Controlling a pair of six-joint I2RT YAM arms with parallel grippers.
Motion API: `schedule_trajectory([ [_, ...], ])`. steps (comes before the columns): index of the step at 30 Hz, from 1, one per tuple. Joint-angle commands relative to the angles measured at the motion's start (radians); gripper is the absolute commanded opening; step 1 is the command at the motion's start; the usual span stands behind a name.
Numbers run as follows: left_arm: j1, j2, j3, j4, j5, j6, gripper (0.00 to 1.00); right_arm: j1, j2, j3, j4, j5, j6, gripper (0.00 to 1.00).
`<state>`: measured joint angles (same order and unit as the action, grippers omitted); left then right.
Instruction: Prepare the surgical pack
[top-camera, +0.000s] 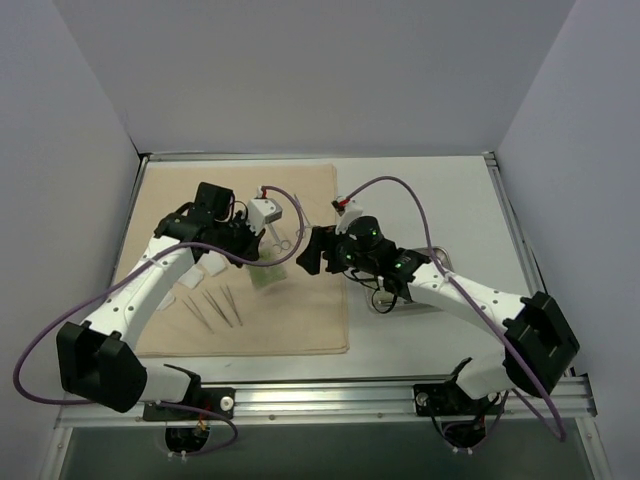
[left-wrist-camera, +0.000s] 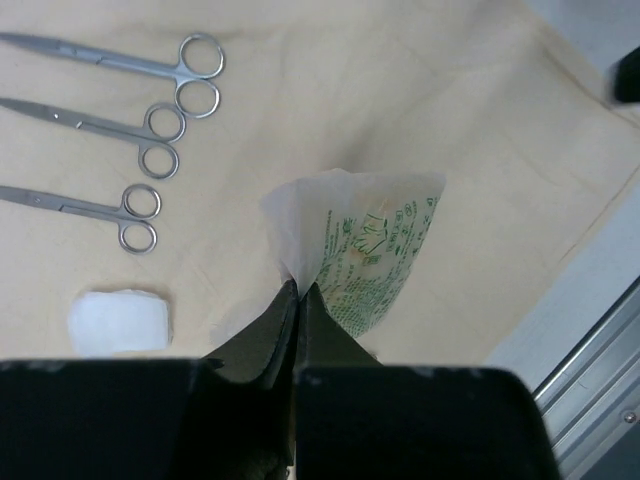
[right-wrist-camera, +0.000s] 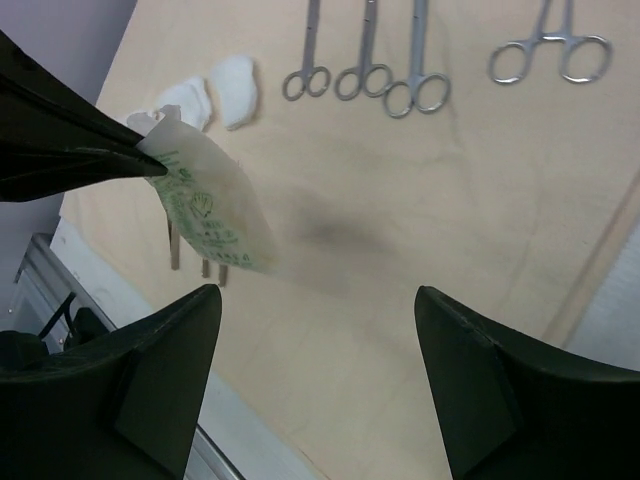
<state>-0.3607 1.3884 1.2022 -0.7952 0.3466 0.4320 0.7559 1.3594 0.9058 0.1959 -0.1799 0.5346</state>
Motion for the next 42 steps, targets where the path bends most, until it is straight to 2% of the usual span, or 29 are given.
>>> schedule_trajectory([
  [1, 0.002, -0.045, 0.043, -0.073, 0.109, 0.016, 0.02, 0.068, 0.088, 0.019, 0.233, -0.078, -0.008, 0.73],
  [6, 0.002, -0.058, 0.077, -0.121, 0.149, 0.013, 0.02, 0.111, 0.148, 0.036, 0.319, -0.086, -0.084, 0.71],
  [9, 0.002, -0.071, 0.100, -0.165, 0.179, 0.024, 0.02, 0.112, 0.158, 0.039, 0.329, -0.081, -0.090, 0.70],
  [13, 0.003, -0.086, 0.102, -0.183, 0.204, 0.027, 0.02, 0.128, 0.182, 0.038, 0.393, -0.147, -0.076, 0.66],
  [17, 0.003, -0.091, 0.122, -0.202, 0.232, 0.024, 0.02, 0.148, 0.230, 0.093, 0.304, -0.115, -0.094, 0.58],
  [19, 0.002, -0.092, 0.134, -0.219, 0.232, 0.019, 0.02, 0.149, 0.239, 0.107, 0.304, -0.124, -0.084, 0.39],
  [20, 0.002, -0.094, 0.140, -0.226, 0.232, 0.019, 0.02, 0.149, 0.238, 0.111, 0.301, -0.124, -0.079, 0.17],
  [21, 0.002, -0.095, 0.149, -0.233, 0.227, 0.020, 0.02, 0.149, 0.231, 0.114, 0.295, -0.116, -0.076, 0.05],
  [22, 0.003, -0.097, 0.152, -0.243, 0.226, 0.022, 0.02, 0.149, 0.218, 0.123, 0.283, -0.106, -0.071, 0.00],
  [24, 0.002, -0.097, 0.155, -0.245, 0.220, 0.021, 0.02, 0.149, 0.202, 0.131, 0.243, -0.095, -0.079, 0.00],
  [27, 0.002, -0.091, 0.164, -0.234, 0.181, -0.016, 0.40, 0.145, 0.164, 0.159, 0.156, -0.081, -0.131, 0.00],
  [28, 0.002, -0.088, 0.178, -0.236, 0.160, -0.035, 0.66, 0.140, 0.147, 0.171, 0.111, -0.072, -0.152, 0.00],
  [29, 0.002, -0.083, 0.198, -0.246, 0.114, -0.071, 0.78, 0.119, 0.139, 0.198, 0.018, -0.064, -0.197, 0.00],
  [31, 0.003, -0.072, 0.279, -0.303, 0.075, -0.084, 0.94, 0.073, 0.119, 0.228, -0.094, -0.064, -0.237, 0.00],
  [32, 0.003, -0.074, 0.301, -0.312, 0.034, -0.090, 0.94, -0.007, 0.116, 0.243, -0.240, -0.063, -0.251, 0.00],
  [35, 0.005, -0.100, 0.336, -0.312, -0.052, -0.088, 0.94, -0.172, 0.100, 0.307, -0.498, -0.093, -0.269, 0.00],
  [36, 0.006, -0.107, 0.336, -0.305, -0.076, -0.088, 0.94, -0.263, 0.090, 0.324, -0.544, -0.080, -0.298, 0.00],
  [37, 0.006, -0.106, 0.333, -0.293, -0.095, -0.091, 0.94, -0.303, 0.072, 0.331, -0.622, -0.061, -0.317, 0.00],
  [42, 0.008, -0.080, 0.313, -0.272, -0.113, -0.105, 0.94, -0.550, 0.056, 0.320, -0.736, -0.059, -0.399, 0.00],
])
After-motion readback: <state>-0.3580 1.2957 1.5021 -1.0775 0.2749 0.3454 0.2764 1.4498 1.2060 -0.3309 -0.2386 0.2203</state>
